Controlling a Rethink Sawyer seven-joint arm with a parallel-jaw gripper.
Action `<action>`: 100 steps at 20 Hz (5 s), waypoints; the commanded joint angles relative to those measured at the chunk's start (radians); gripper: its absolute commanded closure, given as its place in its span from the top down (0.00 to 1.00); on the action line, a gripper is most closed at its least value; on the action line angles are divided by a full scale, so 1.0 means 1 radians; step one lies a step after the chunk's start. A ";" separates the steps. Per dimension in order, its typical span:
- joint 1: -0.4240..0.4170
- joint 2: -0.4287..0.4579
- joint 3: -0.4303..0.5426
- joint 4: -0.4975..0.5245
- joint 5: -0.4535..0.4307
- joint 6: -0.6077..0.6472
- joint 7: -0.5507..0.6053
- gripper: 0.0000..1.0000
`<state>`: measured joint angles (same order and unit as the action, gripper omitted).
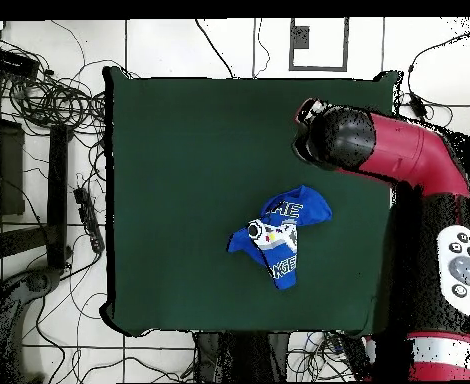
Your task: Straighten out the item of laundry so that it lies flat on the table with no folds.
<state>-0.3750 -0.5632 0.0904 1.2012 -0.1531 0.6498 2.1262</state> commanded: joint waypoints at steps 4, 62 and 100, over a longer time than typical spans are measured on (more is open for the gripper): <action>0.023 0.139 0.133 0.168 0.059 -0.084 0.074 1.00; 0.131 0.285 -0.107 0.224 0.195 0.171 0.159 1.00; 0.276 0.344 -0.263 0.273 0.239 -0.220 0.257 0.00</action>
<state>-0.1355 -0.2816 -0.2021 1.3914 0.0331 0.5174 2.1262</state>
